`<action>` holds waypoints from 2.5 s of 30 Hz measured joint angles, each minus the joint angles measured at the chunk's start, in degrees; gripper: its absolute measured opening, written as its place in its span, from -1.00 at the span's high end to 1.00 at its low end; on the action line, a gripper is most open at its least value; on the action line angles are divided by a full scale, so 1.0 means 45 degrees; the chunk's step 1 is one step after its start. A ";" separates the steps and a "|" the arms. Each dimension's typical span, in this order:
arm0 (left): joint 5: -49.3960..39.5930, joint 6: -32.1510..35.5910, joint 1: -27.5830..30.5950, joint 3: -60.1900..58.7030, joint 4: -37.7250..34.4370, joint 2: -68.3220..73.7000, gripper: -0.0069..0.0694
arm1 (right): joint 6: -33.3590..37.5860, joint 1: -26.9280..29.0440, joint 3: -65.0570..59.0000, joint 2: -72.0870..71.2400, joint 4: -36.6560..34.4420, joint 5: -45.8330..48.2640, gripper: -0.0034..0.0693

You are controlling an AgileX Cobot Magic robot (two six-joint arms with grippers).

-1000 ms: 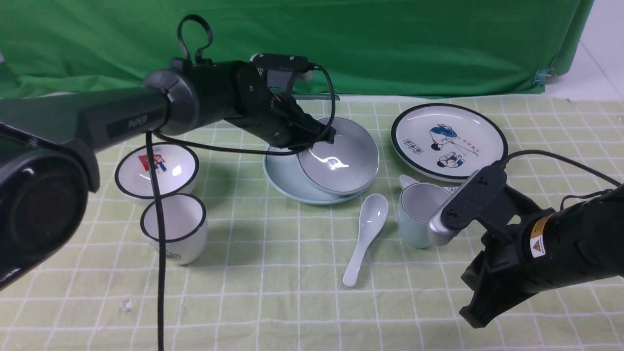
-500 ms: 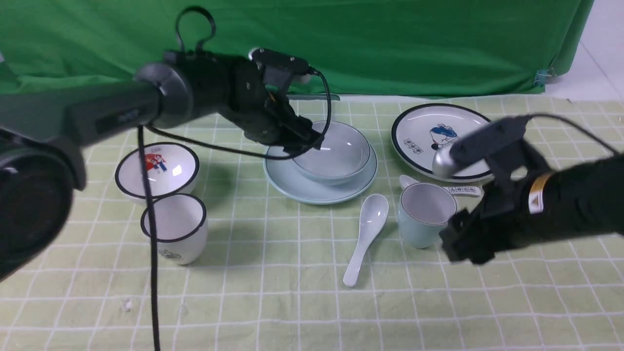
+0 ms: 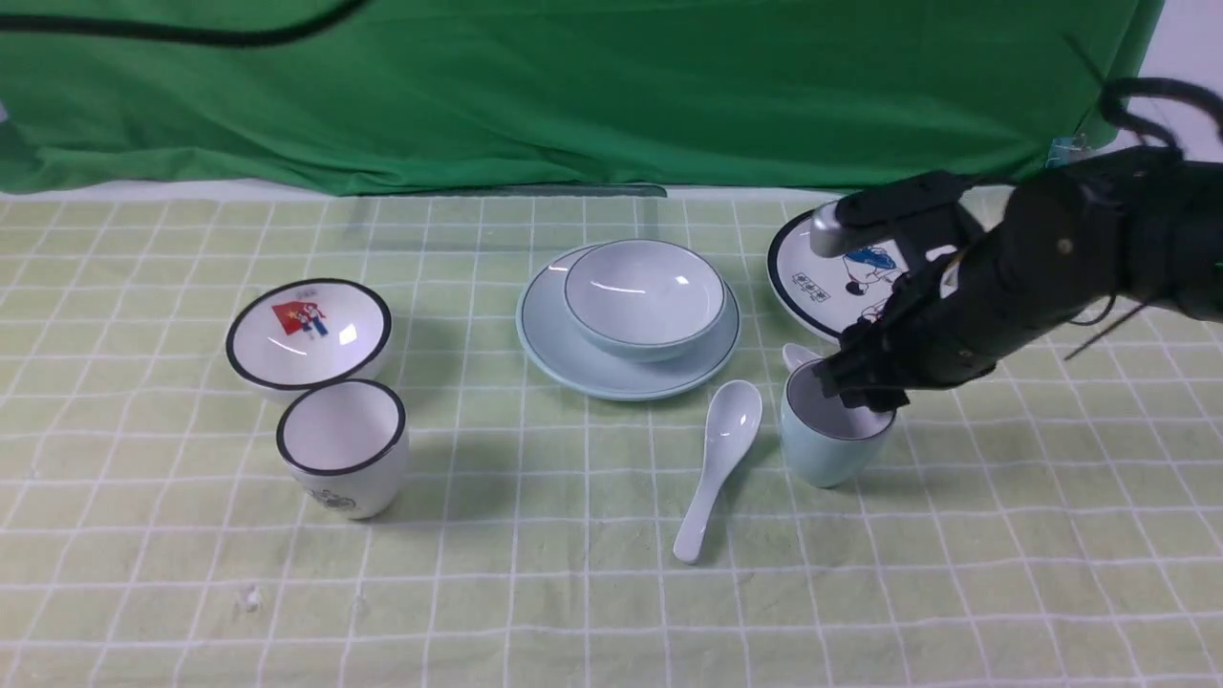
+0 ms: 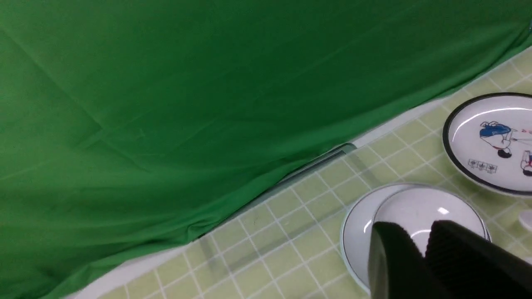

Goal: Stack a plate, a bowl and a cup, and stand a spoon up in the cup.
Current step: Use the right arm to grab a blue teacup, then use the right arm to put the blue teacup into the blue rice bowl in the middle, then use the right arm to grab a blue soup spoon

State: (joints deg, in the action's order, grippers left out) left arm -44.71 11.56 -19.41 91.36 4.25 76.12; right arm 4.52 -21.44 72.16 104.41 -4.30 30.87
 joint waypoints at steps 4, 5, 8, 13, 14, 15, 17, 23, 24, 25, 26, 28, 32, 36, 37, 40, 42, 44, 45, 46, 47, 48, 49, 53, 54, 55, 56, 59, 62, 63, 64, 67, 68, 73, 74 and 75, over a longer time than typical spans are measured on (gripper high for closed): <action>-0.0621 -0.0113 0.0000 -0.1656 0.0051 -0.1596 0.79 | 0.0936 0.0000 0.0083 0.0322 -0.0028 0.0340 0.30; -0.0938 -0.0192 0.0000 -0.2722 0.0099 -0.2534 0.82 | 0.1540 0.0000 0.0162 0.0336 -0.0034 0.0776 0.54; -0.1126 -0.0242 0.0000 -0.4666 0.0228 -0.3833 0.83 | 0.2101 0.0000 0.0613 0.0258 -0.0091 0.1813 0.67; -0.0268 -0.0442 0.0000 -0.9069 0.0776 -0.5865 0.83 | 0.2567 -0.0127 0.2783 0.0261 -0.0037 0.3853 0.67; 0.0238 -0.0533 0.0000 -0.9755 0.0805 -0.6059 0.83 | 0.2648 -0.0216 0.3206 0.0277 -0.0009 0.3952 0.67; 0.0830 -0.0649 0.0000 -1.0583 0.0805 -0.6253 0.84 | 0.2718 -0.0350 0.3755 0.0337 0.0001 0.3970 0.67; 0.1847 -0.0937 0.0000 -1.1927 0.0792 -0.6435 0.84 | 0.2946 -0.0634 0.4807 0.0610 0.0001 0.3932 0.67; 0.4464 -0.1239 0.0000 -1.4233 -0.0156 -0.6469 0.84 | 0.2555 -0.1290 0.8527 0.3084 -0.0112 0.3918 0.67; 0.4677 -0.1238 0.0000 -1.4282 -0.0442 -0.6469 0.84 | 0.2276 -0.1300 0.9152 0.3609 -0.0119 0.3960 0.67; 0.4820 -0.1238 0.0000 -1.4293 -0.0694 -0.6469 0.84 | 0.2065 -0.1300 0.9624 0.4008 -0.0119 0.4063 0.67; 0.5030 -0.1254 0.0000 -1.4293 -0.0944 -0.6469 0.84 | 0.1679 -0.1300 1.0380 0.4610 -0.0119 0.4239 0.67; 0.5113 -0.1253 0.0000 -1.4293 -0.1126 -0.6469 0.84 | 0.1373 -0.1300 1.0927 0.5068 -0.0092 0.4331 0.67; 0.5276 -0.1268 0.0000 -1.4293 -0.1422 -0.6469 0.84 | 0.0393 -0.1300 1.1915 0.6128 -0.0092 0.4404 0.67; 0.5393 -0.1285 0.0000 -1.4293 -0.1540 -0.6469 0.84 | -0.0133 -0.1300 1.1931 0.6571 -0.0092 0.4469 0.65; 0.5425 -0.1300 0.0000 -1.4293 -0.1567 -0.6469 0.84 | -0.0158 -0.1300 1.1931 0.6651 -0.0092 0.4513 0.63; 0.5468 -0.1371 0.0000 -1.4293 -0.1632 -0.6469 0.84 | -0.0197 -0.1334 1.1941 0.6720 -0.0120 0.4522 0.56; 0.5477 -0.1431 0.0000 -1.4293 -0.1637 -0.6469 0.84 | -0.0197 -0.1371 1.2005 0.6720 -0.0120 0.4496 0.48; 0.5477 -0.1460 0.0000 -1.4293 -0.1664 -0.6469 0.84 | -0.0197 -0.1410 1.2045 0.6720 -0.0131 0.4456 0.41; 0.5477 -0.1460 0.0000 -1.4293 -0.1664 -0.6469 0.84 | -0.0197 -0.1436 1.2045 0.6720 -0.0131 0.4429 0.35; 0.5477 -0.1460 0.0000 -1.4293 -0.1664 -0.6469 0.84 | -0.0182 -0.1435 1.2045 0.6720 -0.0131 0.4429 0.29; 0.5477 -0.1460 0.0000 -1.4293 -0.1664 -0.6469 0.83 | -0.0098 -0.1474 1.2045 0.6720 -0.0131 0.4429 0.22; 0.5477 -0.1460 0.0000 -1.4293 -0.1664 -0.6469 0.83 | -0.0033 -0.1475 1.2056 0.6720 -0.0131 0.4429 0.16; 0.5477 -0.1460 0.0000 -1.4293 -0.1664 -0.6469 0.83 | 0.0020 -0.1475 1.2093 0.6720 -0.0131 0.4483 0.11; 0.5298 -0.1460 0.0000 -1.4281 -0.1669 -0.6469 0.80 | 0.0685 -0.1559 1.2880 0.6626 -0.0131 0.5725 -0.16; 0.5280 -0.1460 0.0000 -1.4281 -0.1669 -0.6469 0.80 | 0.0796 -0.1557 1.2979 0.6586 -0.0131 0.5814 -0.17; 0.5165 -0.1460 0.0000 -1.4281 -0.1669 -0.6469 0.79 | 0.1312 -0.1606 1.3278 0.6322 -0.0131 0.6536 -0.26; 0.5132 -0.1460 0.0000 -1.4281 -0.1669 -0.6469 0.79 | 0.1693 -0.1674 1.3360 0.6097 -0.0131 0.6903 -0.30; 0.5050 -0.1460 0.0000 -1.4281 -0.1669 -0.6469 0.78 | 0.2792 -0.1807 1.3242 0.5297 -0.0292 0.7452 -0.33; 0.4964 -0.1471 0.0000 -1.4281 -0.1669 -0.6624 0.78 | 0.5015 -0.1990 1.1371 0.3537 -0.1418 0.7706 -0.34; 0.4956 -0.1471 0.0000 -1.4281 -0.1669 -0.6728 0.78 | 0.5708 -0.2026 1.0558 0.3130 -0.1790 0.7828 -0.35; 0.4956 -0.1471 0.0000 -1.4281 -0.1669 -0.6754 0.78 | 0.5708 -0.2026 1.0389 0.3061 -0.1790 0.7857 -0.35; 0.5021 -0.1471 0.0000 -1.4281 -0.1669 -0.7346 0.76 | 0.8240 -0.2071 0.7406 0.2575 -0.2298 0.8003 -0.35; 0.5100 -0.1471 0.0000 -1.4281 -0.1669 -0.7536 0.76 | 0.8732 -0.2071 0.6610 0.2618 -0.2256 0.7780 -0.35; 0.5472 -0.1471 0.0000 -1.4281 -0.1669 -0.8287 0.75 | 1.1094 -0.2384 0.4322 0.2844 -0.1518 0.6003 -0.35; 0.5476 -0.1471 0.0000 -1.4281 -0.1669 -0.8370 0.75 | 1.1718 -0.2500 0.4111 0.2841 -0.1374 0.5713 -0.35; 0.5481 -0.1471 0.0000 -1.4281 -0.1669 -0.8422 0.74 | 1.2157 -0.2615 0.3992 0.2841 -0.1252 0.5421 -0.35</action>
State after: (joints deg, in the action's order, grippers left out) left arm -20.04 4.94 -19.41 27.09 -3.26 38.23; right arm 59.22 -33.21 90.12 117.19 -9.93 55.27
